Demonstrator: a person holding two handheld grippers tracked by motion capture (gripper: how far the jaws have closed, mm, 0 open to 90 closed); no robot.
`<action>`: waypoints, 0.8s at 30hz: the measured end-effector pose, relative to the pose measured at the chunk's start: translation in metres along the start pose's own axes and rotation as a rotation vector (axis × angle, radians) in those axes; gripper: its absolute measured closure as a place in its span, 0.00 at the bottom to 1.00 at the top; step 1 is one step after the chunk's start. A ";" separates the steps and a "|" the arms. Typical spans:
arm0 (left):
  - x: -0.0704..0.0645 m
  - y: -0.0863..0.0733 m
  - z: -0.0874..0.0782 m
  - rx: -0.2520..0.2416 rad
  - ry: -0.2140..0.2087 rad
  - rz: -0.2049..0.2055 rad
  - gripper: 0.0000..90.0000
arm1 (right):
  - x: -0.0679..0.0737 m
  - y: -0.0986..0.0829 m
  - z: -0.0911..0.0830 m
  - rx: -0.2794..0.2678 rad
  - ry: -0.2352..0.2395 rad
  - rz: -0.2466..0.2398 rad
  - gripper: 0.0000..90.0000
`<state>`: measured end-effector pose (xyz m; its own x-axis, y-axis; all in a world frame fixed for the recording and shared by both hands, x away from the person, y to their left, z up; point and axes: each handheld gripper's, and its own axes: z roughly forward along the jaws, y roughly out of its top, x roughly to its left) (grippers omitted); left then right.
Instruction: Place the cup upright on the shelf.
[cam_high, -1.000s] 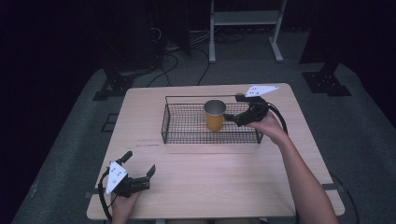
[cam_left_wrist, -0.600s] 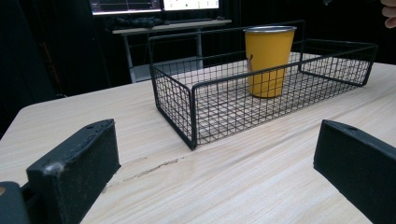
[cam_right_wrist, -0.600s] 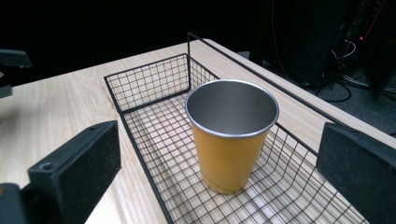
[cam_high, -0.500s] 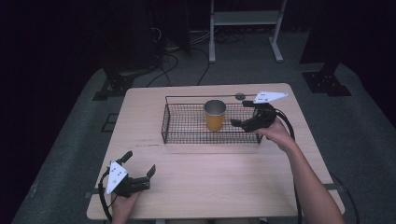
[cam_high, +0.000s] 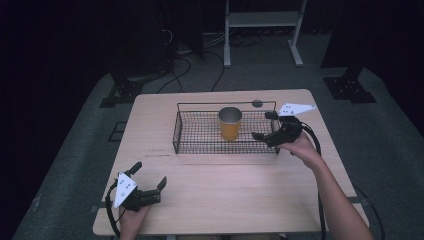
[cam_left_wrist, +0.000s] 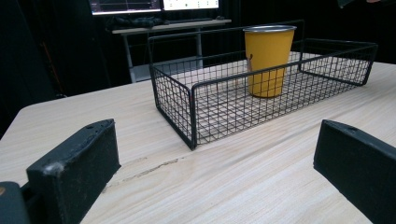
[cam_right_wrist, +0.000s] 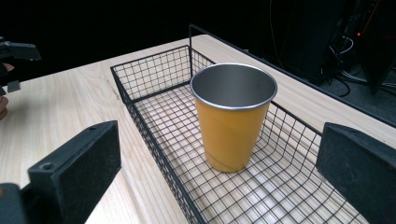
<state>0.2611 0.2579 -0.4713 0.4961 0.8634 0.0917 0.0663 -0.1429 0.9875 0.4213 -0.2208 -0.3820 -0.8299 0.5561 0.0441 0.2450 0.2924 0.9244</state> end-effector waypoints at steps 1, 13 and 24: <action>0.000 0.000 0.000 0.000 0.000 0.000 0.00 | 0.000 -0.001 -0.001 -0.001 0.000 0.001 0.00; 0.000 0.000 0.000 -0.001 0.001 0.000 0.00 | 0.003 -0.016 -0.017 0.001 -0.007 0.024 0.00; 0.000 0.000 0.000 -0.001 0.002 -0.001 0.00 | 0.008 -0.028 -0.024 -0.010 -0.012 0.031 0.00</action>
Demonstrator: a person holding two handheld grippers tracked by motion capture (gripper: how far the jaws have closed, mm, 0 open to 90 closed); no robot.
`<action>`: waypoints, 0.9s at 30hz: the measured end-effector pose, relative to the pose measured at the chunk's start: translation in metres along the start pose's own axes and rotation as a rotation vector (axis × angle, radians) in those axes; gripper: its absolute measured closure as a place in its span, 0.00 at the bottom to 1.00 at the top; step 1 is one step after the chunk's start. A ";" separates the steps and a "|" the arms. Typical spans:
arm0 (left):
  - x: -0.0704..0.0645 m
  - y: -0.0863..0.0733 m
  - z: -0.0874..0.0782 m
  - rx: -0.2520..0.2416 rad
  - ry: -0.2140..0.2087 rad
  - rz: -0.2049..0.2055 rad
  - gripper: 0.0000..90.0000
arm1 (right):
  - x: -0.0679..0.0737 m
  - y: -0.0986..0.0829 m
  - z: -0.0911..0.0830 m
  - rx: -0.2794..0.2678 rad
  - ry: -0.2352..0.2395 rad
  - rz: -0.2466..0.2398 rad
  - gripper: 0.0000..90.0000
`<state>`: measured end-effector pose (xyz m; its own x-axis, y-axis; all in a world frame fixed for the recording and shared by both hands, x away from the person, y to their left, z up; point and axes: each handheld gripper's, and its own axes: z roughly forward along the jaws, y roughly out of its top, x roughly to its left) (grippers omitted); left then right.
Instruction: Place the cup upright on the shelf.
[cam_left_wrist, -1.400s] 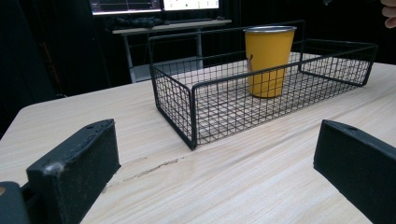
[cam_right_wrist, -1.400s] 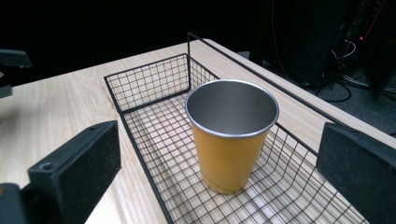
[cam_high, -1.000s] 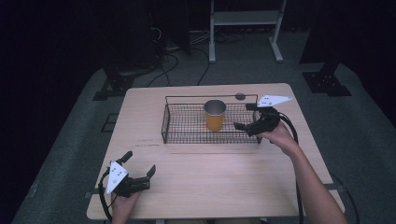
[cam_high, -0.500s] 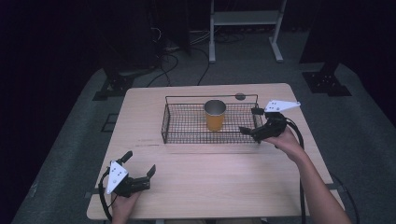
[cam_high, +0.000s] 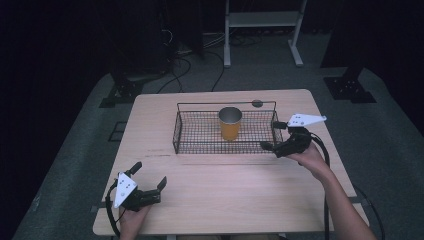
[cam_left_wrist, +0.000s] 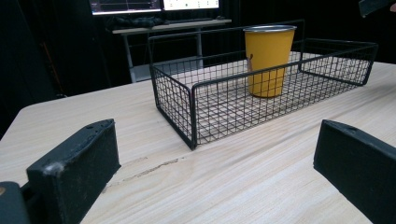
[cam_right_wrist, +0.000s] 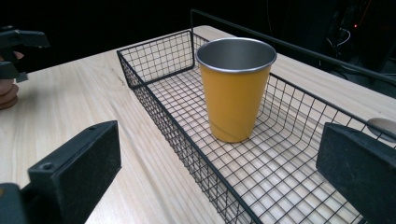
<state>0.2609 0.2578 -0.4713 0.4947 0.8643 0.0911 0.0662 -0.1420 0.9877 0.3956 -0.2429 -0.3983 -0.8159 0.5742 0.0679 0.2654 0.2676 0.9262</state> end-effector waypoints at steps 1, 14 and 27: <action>0.000 0.000 0.000 0.000 0.000 0.000 0.00 | 0.001 -0.002 -0.001 0.004 0.000 -0.002 0.00; 0.000 0.000 0.000 0.000 0.000 0.001 0.00 | 0.012 -0.017 -0.011 0.007 0.004 0.006 0.00; 0.000 0.000 0.000 -0.002 0.001 0.001 0.00 | 0.019 -0.036 -0.020 0.008 -0.010 0.018 0.00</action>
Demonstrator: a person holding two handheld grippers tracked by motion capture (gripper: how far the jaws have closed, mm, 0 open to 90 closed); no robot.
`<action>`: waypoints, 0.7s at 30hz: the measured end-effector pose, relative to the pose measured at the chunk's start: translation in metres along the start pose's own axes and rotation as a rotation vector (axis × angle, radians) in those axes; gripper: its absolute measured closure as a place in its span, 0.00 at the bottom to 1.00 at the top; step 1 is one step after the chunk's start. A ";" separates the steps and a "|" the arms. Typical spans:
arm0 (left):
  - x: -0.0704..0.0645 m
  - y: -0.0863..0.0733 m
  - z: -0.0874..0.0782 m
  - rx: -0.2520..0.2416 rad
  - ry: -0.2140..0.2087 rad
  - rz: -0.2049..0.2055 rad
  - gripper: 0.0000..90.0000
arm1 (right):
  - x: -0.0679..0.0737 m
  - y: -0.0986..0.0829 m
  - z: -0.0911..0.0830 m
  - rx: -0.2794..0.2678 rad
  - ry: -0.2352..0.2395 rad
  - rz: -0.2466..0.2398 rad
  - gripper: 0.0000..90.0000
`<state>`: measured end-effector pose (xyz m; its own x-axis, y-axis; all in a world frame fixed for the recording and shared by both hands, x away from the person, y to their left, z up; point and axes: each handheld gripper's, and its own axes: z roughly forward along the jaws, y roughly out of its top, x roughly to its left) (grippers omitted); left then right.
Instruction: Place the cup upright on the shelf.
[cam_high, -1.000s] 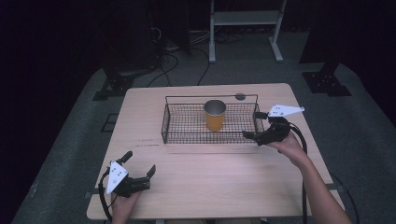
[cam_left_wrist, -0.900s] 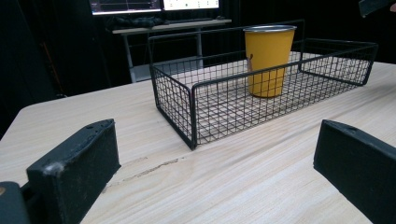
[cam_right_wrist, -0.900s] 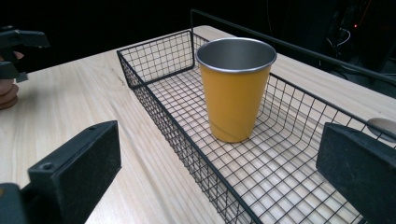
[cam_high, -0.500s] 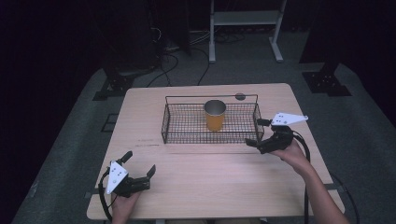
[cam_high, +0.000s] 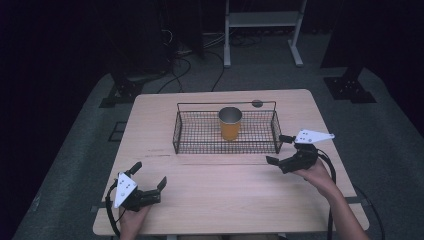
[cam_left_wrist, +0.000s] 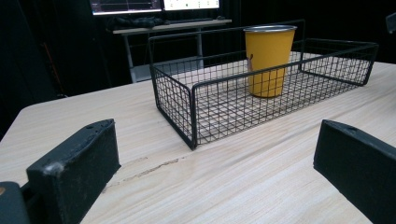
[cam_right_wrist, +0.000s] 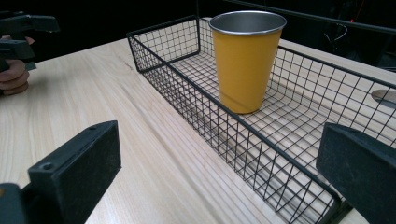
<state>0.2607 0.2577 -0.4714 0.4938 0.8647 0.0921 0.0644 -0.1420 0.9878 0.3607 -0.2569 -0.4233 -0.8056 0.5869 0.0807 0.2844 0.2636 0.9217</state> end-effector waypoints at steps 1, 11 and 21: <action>0.000 0.000 0.000 0.000 0.000 0.000 0.00 | 0.000 -0.001 0.000 0.007 -0.003 -0.002 0.00; 0.000 0.000 0.000 0.000 0.000 0.000 0.00 | 0.005 -0.012 -0.004 0.002 -0.007 0.006 0.00; 0.000 0.000 0.001 0.003 0.004 0.001 0.00 | 0.013 -0.026 -0.009 -0.006 -0.004 0.021 0.00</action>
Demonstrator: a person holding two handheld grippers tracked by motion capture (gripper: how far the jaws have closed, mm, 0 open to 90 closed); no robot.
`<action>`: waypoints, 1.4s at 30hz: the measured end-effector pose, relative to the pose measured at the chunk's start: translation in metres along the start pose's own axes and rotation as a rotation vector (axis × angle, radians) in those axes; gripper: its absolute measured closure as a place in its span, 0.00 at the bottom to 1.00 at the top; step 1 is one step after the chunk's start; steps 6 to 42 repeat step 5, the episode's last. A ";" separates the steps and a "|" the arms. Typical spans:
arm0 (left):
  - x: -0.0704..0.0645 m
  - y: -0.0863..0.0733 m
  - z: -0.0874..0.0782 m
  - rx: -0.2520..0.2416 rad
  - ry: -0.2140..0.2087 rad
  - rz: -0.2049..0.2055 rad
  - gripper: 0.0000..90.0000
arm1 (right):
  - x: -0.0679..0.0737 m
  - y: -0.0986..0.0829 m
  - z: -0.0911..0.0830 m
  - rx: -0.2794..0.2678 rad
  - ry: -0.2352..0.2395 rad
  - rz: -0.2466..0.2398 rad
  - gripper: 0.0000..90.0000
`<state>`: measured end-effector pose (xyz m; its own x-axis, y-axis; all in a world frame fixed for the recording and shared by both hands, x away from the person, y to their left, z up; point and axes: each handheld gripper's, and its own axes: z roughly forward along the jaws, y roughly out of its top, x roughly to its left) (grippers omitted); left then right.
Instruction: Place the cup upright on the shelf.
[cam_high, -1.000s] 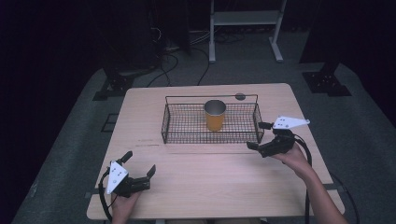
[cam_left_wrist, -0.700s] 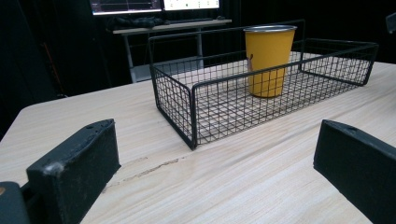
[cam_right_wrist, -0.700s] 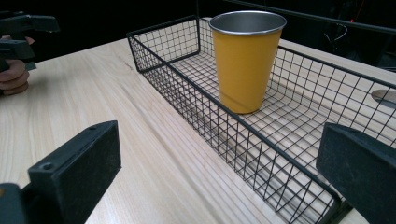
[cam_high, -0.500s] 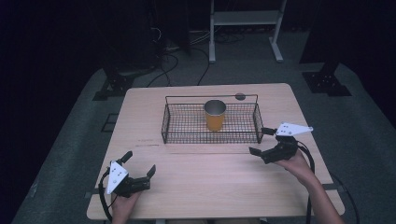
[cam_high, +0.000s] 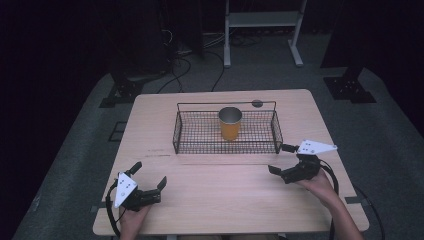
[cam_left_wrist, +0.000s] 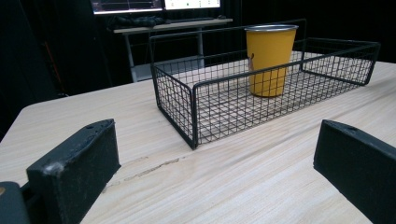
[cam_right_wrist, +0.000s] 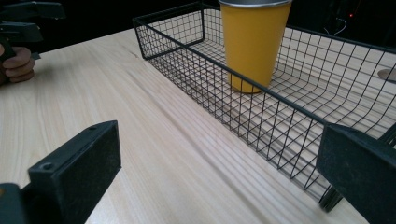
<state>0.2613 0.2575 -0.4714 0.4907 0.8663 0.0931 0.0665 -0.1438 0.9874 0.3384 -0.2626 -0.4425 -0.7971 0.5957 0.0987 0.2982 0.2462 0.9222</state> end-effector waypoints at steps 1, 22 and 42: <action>0.000 0.000 0.000 0.000 0.000 0.000 0.00 | 0.000 0.000 0.000 0.000 0.000 0.000 0.00; 0.000 0.000 0.000 0.001 0.000 0.000 0.00 | 0.003 -0.008 -0.001 0.009 -0.002 0.003 0.00; 0.000 0.000 0.000 0.001 0.000 0.000 0.00 | 0.003 -0.008 -0.001 0.009 -0.002 0.003 0.00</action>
